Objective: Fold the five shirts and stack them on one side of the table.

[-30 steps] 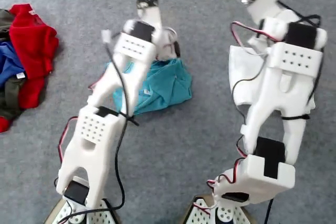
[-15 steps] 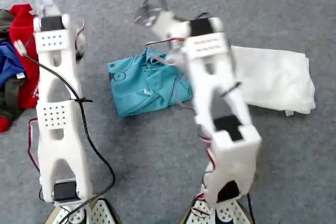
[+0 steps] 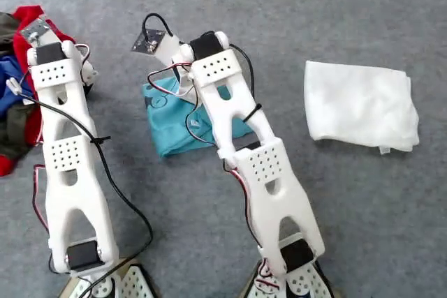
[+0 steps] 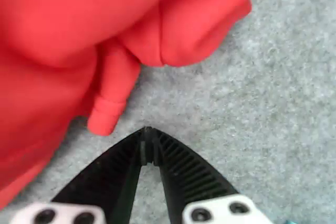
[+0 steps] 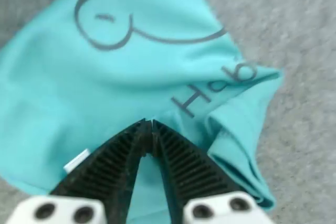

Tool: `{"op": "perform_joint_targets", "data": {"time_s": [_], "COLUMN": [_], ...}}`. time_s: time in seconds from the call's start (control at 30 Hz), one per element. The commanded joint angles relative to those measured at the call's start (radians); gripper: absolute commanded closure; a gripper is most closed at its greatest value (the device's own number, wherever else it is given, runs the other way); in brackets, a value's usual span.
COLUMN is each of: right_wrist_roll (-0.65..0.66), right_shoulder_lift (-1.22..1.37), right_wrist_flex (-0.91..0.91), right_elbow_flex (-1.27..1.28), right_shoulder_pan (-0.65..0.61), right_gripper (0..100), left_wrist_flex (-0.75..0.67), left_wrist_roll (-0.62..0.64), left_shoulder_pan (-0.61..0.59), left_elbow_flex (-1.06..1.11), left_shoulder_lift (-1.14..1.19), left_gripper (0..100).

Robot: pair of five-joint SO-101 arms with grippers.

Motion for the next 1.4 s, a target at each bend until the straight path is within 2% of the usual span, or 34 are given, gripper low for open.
{"op": "perform_joint_targets", "data": {"time_s": [0.0, 0.2, 0.57, 0.77, 0.97, 1.37], "right_wrist_roll": [-0.006, 0.021, 0.021, 0.021, 0.021, 0.021], "right_shoulder_lift": [0.002, -0.007, 0.099, 0.185, 0.186, 0.097], "right_wrist_flex": [0.078, 0.112, 0.051, 0.0, 0.112, 0.121], "right_elbow_flex": [-0.22, -0.32, -0.278, -0.288, -0.289, -0.223], "right_shoulder_pan": [0.012, 0.046, -0.037, -0.005, 0.023, 0.127], "right_gripper": [98.3, 98.3, 98.3, 98.3, 98.3, 98.3], "left_wrist_flex": [-0.009, -0.009, -0.031, -0.031, -0.044, -0.044], "left_wrist_roll": [-0.006, -0.006, -0.008, -0.008, -0.008, -0.008], "left_shoulder_pan": [0.004, 0.016, 0.018, 0.018, 0.018, 0.018], "left_elbow_flex": [-0.045, -0.045, -0.045, -0.045, -0.045, -0.045], "left_shoulder_lift": [-0.023, -0.023, -0.018, -0.02, -0.018, -0.018], "left_gripper": [97, 97, 97, 97, 97, 97]}}
